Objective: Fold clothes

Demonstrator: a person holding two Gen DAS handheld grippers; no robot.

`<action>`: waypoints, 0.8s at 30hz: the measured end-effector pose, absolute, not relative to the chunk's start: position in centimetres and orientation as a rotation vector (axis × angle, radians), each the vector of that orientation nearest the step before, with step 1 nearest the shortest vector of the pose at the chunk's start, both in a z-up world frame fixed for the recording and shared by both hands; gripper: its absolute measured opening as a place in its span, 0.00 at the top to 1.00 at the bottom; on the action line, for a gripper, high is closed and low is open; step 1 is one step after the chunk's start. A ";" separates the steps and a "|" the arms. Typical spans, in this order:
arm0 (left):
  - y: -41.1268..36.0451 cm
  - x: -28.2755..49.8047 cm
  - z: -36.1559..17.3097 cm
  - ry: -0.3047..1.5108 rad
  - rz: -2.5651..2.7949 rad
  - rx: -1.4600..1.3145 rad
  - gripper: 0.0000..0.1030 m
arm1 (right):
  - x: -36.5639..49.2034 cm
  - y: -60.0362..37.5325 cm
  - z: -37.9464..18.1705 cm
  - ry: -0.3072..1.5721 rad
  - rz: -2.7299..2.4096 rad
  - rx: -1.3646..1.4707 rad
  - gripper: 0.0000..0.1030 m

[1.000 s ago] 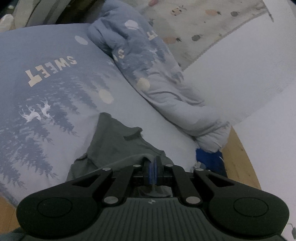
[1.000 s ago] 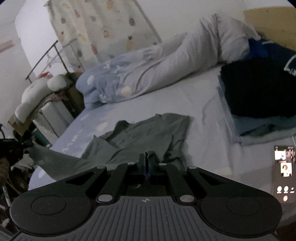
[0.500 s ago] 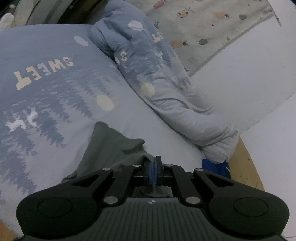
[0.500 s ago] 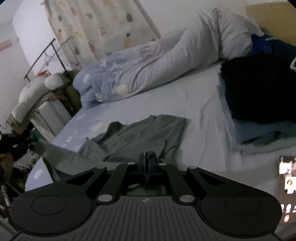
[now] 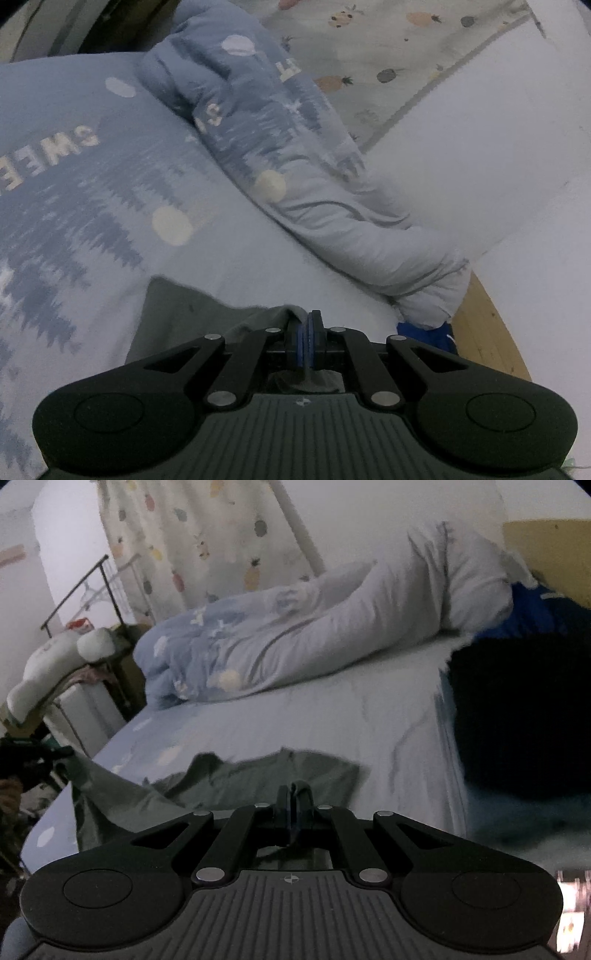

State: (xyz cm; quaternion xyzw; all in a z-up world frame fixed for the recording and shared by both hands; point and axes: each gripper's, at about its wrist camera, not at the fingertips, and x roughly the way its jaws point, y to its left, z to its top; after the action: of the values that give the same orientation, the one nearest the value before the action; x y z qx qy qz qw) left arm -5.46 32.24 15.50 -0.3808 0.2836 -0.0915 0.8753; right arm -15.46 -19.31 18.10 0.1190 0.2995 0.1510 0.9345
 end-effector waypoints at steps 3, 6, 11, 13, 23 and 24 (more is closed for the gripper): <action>32.3 -3.3 15.1 0.572 -0.194 -0.787 0.95 | -11.4 -18.8 18.4 0.593 0.336 0.222 0.97; 32.5 -0.6 13.9 0.571 -0.177 -0.778 0.95 | -6.3 -18.8 18.1 0.584 0.346 0.239 0.97; 33.2 4.6 10.4 0.622 -0.106 -0.764 0.95 | 2.8 -17.9 14.6 0.652 0.316 0.227 0.97; 33.6 6.6 8.8 0.652 -0.079 -0.757 0.95 | 5.9 -17.6 12.7 0.684 0.301 0.219 0.97; 35.5 13.0 1.0 0.734 -0.039 -0.744 0.89 | 15.3 -16.7 4.2 0.844 0.193 0.164 0.96; 35.6 13.1 0.5 0.740 -0.047 -0.744 0.84 | 15.4 -16.6 4.1 0.849 0.165 0.138 0.86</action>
State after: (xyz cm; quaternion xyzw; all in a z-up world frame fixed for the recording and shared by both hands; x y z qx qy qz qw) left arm 13.09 35.61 0.50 -0.3552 0.3533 -0.0222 0.8652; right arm 15.39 -16.58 4.07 0.0670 0.4108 0.0800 0.9057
